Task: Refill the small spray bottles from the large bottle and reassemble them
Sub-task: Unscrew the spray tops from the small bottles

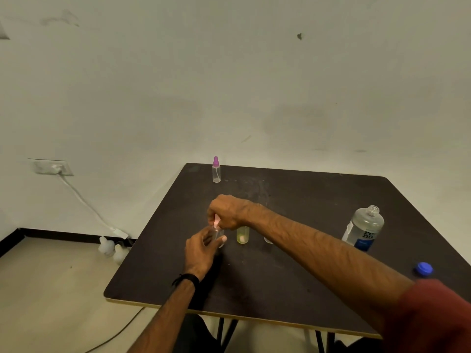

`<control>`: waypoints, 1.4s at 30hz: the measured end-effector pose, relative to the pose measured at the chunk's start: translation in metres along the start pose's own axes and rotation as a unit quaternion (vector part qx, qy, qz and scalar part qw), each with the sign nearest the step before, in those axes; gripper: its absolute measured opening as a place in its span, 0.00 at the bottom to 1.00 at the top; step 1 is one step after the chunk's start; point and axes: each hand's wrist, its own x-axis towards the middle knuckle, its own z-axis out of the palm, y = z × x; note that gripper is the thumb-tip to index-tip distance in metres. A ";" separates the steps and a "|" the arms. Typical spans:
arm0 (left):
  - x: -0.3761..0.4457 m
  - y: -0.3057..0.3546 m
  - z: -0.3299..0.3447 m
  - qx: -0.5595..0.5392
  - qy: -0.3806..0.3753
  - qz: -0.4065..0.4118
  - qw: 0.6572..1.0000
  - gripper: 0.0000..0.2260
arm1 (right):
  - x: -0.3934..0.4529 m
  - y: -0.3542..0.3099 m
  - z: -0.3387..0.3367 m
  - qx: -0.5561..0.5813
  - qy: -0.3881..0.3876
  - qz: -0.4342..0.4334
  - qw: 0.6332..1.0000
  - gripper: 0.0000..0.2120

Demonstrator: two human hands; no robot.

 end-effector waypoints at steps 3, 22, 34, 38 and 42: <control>0.006 -0.003 -0.005 -0.006 -0.003 -0.003 1.000 0.09 | 0.010 -0.001 0.001 0.022 -0.010 0.004 1.000 0.22; 0.020 -0.007 -0.020 -0.011 -0.055 -0.030 0.998 0.18 | 0.026 -0.016 -0.019 -0.008 -0.005 0.053 0.999 0.13; 0.023 -0.008 -0.020 -0.012 -0.061 -0.024 0.998 0.21 | 0.025 -0.016 -0.018 0.023 0.013 0.052 0.998 0.18; 0.024 -0.011 -0.020 -0.007 -0.060 -0.017 0.998 0.22 | 0.023 -0.017 -0.018 -0.033 0.052 0.064 0.996 0.22; 0.024 -0.012 -0.020 -0.003 -0.068 -0.004 0.998 0.24 | 0.020 -0.017 -0.010 -0.029 0.070 0.082 0.994 0.22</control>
